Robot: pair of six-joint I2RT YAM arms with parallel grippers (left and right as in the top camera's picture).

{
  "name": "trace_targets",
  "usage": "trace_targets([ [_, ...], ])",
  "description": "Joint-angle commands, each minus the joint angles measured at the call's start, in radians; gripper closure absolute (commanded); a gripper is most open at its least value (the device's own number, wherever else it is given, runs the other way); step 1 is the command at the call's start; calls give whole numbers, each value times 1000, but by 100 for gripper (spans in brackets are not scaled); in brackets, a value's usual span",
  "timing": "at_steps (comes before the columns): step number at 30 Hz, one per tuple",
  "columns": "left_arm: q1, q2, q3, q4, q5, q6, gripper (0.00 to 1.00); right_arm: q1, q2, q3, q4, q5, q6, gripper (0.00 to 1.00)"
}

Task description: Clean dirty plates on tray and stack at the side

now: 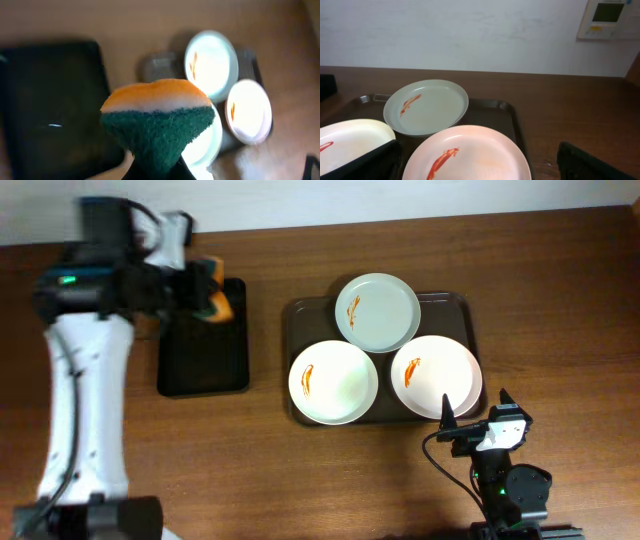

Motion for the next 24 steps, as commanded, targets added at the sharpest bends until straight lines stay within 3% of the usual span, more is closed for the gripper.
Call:
trace_targets([
  [1, -137, 27, -155, 57, 41, -35, 100, -5, -6, -5, 37, -71, 32, 1],
  [4, -222, 29, -299, 187, 41, -58, 100, -5, -6, -5, 113, -452, 174, 2],
  [5, -247, 29, -375, 271, 42, -117, 100, -5, -6, -5, 150, -541, 222, 2],
  [8, -311, 29, -542, 460, 41, -138, 100, -6, -5, 8, 302, -570, 349, 2],
  [10, -348, 29, -617, 544, 38, -146, 100, -8, 9, 80, 261, -568, 349, 2],
  [13, -403, 43, -679, 629, 26, -150, 100, -7, 150, 296, 26, -569, 207, 2],
  [15, -455, 73, -689, 657, -108, -194, 100, -7, 422, 601, -306, -568, -19, 2],
  [19, -479, 122, -689, 673, -173, -209, 100, -5, 956, 1164, -873, -520, -157, 2],
  [21, -479, 143, -689, 675, -189, -209, 100, -5, 1197, 1382, -1030, -555, -149, 2],
  [24, -479, 159, -689, 675, -191, -209, 100, -5, 1427, 1453, -1069, -764, -150, 2],
])
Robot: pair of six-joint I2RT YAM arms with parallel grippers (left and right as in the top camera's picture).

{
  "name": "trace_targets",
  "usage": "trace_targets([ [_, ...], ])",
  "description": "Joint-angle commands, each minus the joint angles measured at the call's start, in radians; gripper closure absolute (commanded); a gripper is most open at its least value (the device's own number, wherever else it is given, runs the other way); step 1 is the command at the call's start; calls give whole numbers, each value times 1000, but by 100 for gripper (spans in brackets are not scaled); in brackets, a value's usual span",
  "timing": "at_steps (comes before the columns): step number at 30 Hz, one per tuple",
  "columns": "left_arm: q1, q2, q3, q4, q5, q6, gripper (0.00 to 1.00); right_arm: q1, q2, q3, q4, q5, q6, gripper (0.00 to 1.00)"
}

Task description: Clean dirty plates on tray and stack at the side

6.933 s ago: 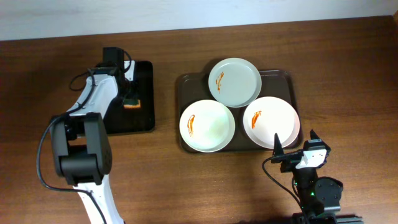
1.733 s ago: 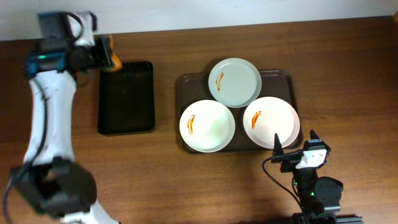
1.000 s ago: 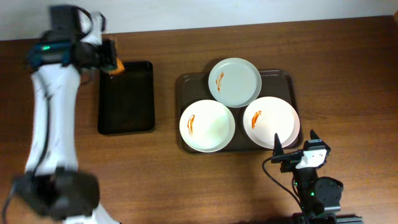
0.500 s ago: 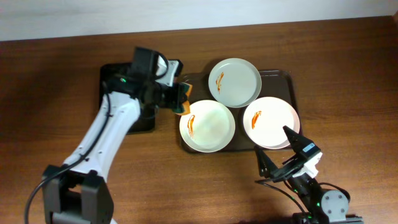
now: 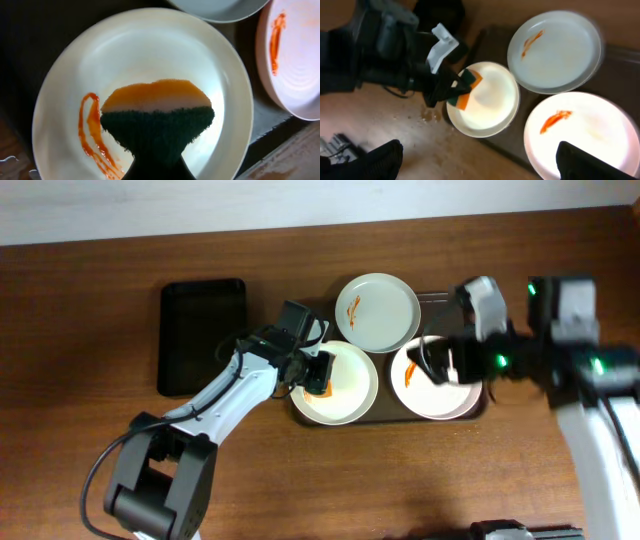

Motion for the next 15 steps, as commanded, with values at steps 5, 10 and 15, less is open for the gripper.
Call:
trace_targets([
  [5, 3, 17, -5, 1, -14, -6, 100, 3, 333, 33, -2, -26, 98, 2],
  [10, 3, 27, -5, 1, -56, -6, 100, 130, 373, 32, 124, 95, 156, 2],
  [15, 4, 27, -5, -6, -56, -6, 100, 195, 490, 32, 203, 359, 399, 74],
])
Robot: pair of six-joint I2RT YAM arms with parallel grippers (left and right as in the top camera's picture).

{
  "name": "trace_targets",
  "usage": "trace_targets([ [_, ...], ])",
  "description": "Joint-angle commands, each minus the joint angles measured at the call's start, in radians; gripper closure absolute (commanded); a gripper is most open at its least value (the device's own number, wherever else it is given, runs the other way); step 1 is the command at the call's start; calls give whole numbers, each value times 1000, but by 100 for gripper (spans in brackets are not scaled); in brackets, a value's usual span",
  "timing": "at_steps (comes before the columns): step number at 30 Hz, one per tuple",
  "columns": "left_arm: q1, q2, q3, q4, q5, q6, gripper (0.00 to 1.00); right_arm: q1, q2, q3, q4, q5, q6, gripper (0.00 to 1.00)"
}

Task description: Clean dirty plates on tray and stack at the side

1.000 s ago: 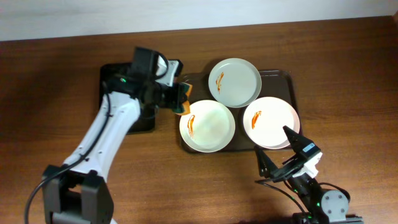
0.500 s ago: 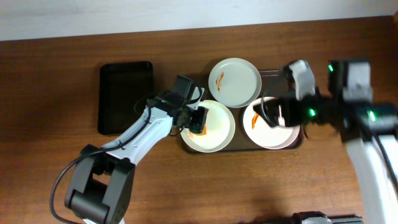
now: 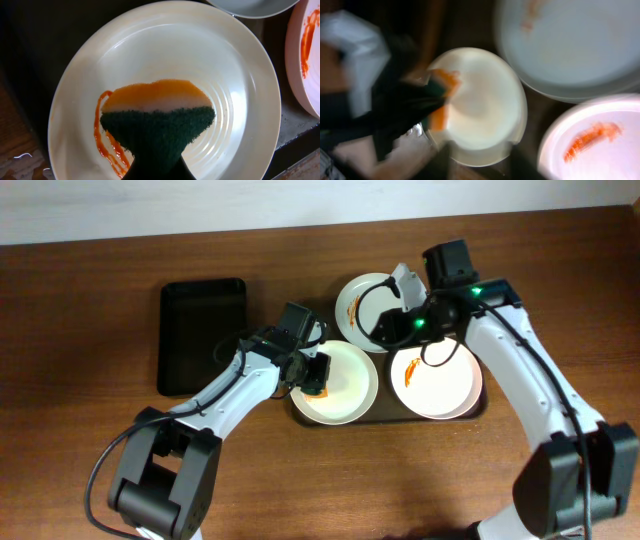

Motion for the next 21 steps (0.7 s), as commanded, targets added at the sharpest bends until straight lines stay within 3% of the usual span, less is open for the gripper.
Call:
trace_targets([
  [1, 4, 8, -5, -2, -7, -3, 100, 12, 102, 12, -2, 151, 145, 73],
  [4, 3, 8, -5, -1, -7, -3, 100, 30, 174, 12, 3, 158, 141, 73],
  [6, 4, 8, -5, -2, -7, -3, 100, 51, 223, 12, 15, 155, 87, 65],
  [9, 3, 8, -5, -2, -7, -3, 100, 62, 277, 12, 28, 158, 65, 65],
  [21, 3, 8, -5, -2, -6, -3, 100, 107, 351, -8, 92, 192, 62, 78],
])
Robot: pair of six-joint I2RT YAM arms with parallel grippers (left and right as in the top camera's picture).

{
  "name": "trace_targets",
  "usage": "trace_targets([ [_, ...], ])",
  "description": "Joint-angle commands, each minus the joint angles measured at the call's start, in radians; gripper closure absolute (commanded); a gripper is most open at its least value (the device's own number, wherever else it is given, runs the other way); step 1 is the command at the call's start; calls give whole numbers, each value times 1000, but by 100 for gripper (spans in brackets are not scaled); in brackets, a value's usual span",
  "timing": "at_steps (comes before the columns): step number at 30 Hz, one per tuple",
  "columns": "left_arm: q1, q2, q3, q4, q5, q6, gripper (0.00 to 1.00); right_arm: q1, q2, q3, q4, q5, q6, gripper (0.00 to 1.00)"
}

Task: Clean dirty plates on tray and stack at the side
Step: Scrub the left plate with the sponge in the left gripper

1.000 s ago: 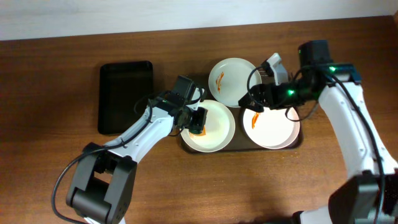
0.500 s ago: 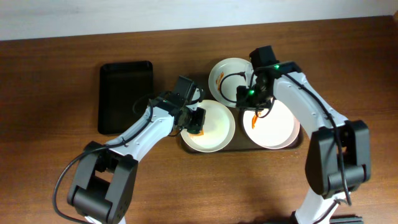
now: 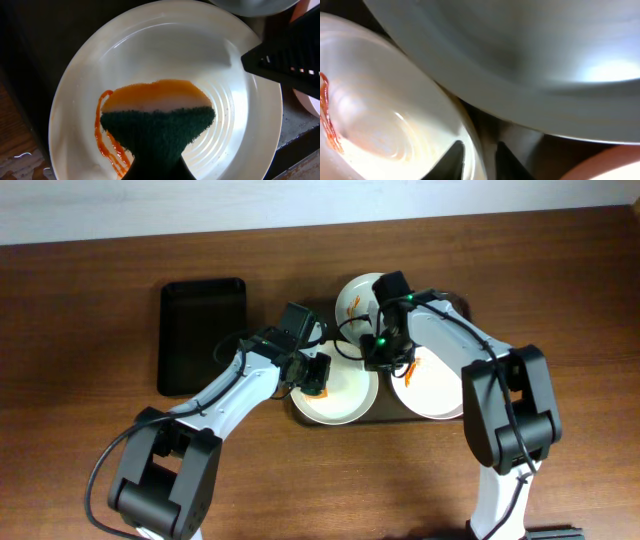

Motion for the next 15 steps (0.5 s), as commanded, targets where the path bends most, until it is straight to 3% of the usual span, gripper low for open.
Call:
trace_targets([
  [1, 3, 8, -5, 0, -3, -3, 100, 11, 12, -16, 14, 34, -8, 78],
  [7, 2, 8, -5, 28, -3, -3, 100, 11, 12, -68, 48, 30, -7, 92],
  [12, -4, 23, -6, 84, -3, -3, 100, 12, 12, -68, 48, 30, -7, 93],
  [15, -4, 70, -6, 89, 19, -48, 85, 12, 12, -68, 48, 30, -7, 93],
])
